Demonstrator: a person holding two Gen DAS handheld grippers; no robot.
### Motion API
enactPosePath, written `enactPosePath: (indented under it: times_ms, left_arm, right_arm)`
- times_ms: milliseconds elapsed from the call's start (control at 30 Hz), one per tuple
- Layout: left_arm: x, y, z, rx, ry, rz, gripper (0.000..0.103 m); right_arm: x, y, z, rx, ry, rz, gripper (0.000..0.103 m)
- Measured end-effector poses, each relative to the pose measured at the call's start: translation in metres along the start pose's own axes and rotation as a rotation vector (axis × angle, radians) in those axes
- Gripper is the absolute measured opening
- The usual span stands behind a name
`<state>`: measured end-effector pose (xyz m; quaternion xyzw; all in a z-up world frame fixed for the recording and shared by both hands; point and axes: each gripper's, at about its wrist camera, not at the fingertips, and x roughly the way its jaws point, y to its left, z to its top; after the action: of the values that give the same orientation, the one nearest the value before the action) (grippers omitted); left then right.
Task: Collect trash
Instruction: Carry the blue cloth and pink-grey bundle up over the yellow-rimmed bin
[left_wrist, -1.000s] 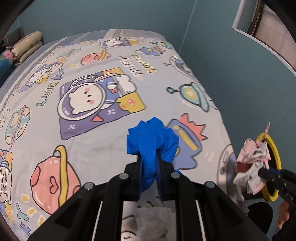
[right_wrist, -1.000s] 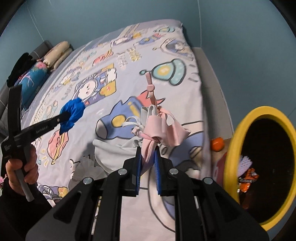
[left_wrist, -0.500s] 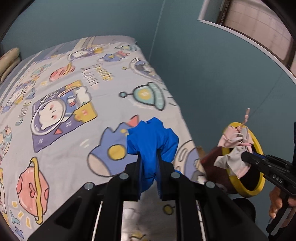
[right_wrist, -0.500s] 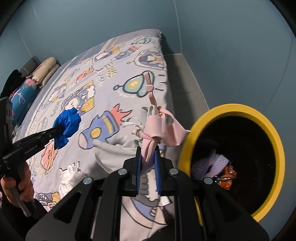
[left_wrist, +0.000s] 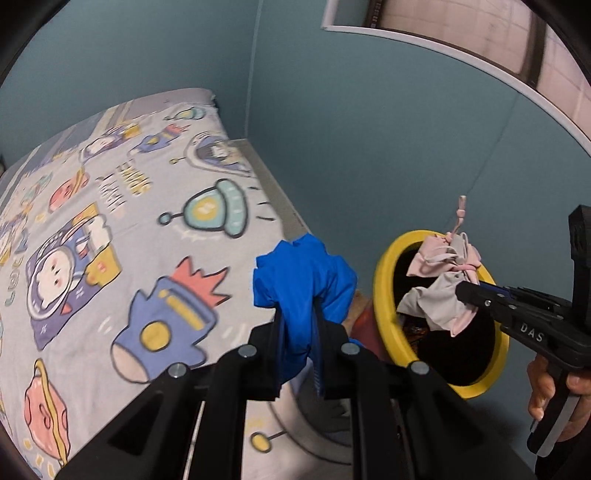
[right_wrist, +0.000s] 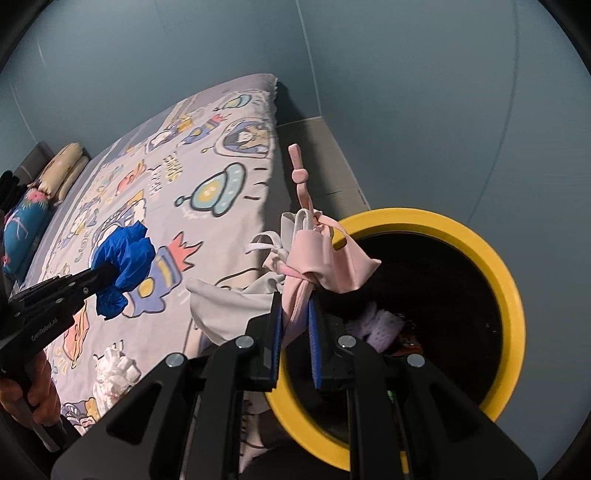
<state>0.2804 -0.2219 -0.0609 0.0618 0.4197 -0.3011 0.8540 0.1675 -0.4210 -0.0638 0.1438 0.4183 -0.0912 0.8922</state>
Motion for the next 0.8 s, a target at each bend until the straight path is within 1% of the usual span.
enactPosePath:
  times_ms: [67,200,433,567,700,800]
  left_arm:
    - [0.002,-0.011,0.002,0.023,-0.006,0.002,0.011]
    - [0.011,-0.035,0.008,0.063,-0.003,-0.025,0.011]
    - [0.028,-0.071,0.01,0.123,0.006,-0.046,0.011]
    - [0.038,-0.085,0.01,0.139,0.019,-0.067,0.011]
    - [0.046,-0.097,0.009,0.152,0.024,-0.062,0.011]
    - [0.058,-0.103,0.007,0.149,0.049,-0.074,0.011]
  right_arm:
    - [-0.002,-0.008,0.0,0.011,-0.006,-0.011,0.012]
    - [-0.008,-0.028,-0.001,0.026,-0.019,-0.04,0.012]
    - [-0.014,-0.056,-0.006,0.058,-0.034,-0.088,0.012]
    - [-0.013,-0.067,-0.01,0.068,-0.034,-0.115,0.012]
    - [-0.008,-0.075,-0.013,0.083,-0.024,-0.129,0.012]
    - [-0.002,-0.083,-0.018,0.098,-0.011,-0.144,0.012]
